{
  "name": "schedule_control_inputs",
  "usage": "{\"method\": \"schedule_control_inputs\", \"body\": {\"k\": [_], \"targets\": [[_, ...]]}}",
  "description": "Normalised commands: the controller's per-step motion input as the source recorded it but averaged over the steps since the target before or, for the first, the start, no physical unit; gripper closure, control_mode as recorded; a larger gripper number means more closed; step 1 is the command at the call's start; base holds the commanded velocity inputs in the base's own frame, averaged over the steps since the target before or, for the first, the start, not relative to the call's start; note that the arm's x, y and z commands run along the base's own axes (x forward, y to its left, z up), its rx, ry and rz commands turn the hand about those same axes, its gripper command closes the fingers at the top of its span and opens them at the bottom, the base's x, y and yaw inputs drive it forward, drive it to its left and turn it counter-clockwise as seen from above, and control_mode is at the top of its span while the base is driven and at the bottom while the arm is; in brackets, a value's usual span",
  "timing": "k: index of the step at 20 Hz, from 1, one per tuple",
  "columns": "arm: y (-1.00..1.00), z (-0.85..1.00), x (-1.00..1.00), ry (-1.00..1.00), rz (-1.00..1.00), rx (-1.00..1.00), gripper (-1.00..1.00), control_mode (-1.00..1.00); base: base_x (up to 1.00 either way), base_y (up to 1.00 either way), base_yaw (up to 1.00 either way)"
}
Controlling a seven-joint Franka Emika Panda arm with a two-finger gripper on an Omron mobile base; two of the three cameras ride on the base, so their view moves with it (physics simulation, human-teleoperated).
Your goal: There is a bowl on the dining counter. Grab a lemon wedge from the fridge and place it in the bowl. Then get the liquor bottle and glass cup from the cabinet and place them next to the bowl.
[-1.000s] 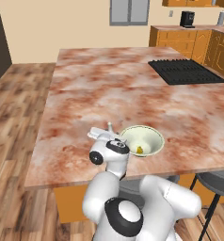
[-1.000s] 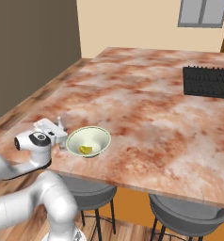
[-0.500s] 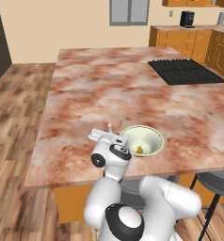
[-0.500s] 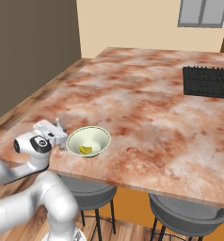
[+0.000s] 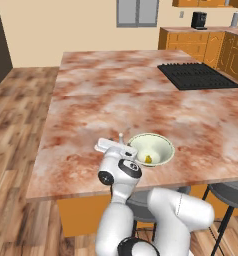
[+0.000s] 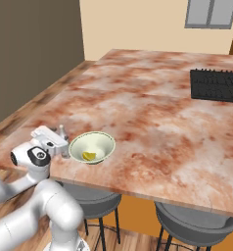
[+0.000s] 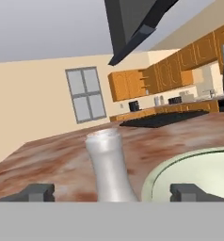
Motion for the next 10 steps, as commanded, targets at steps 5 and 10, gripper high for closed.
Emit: {"method": "schedule_control_inputs", "body": {"k": [5,10], "targets": [[0.0,0.71,0.0,-0.15,0.0,0.01,-1.0,-1.0,0.0,0.0,0.0],[0.0,1.0,-0.08,-0.22,0.0,0.06,-1.0,-1.0,0.0,0.0,0.0]]}}
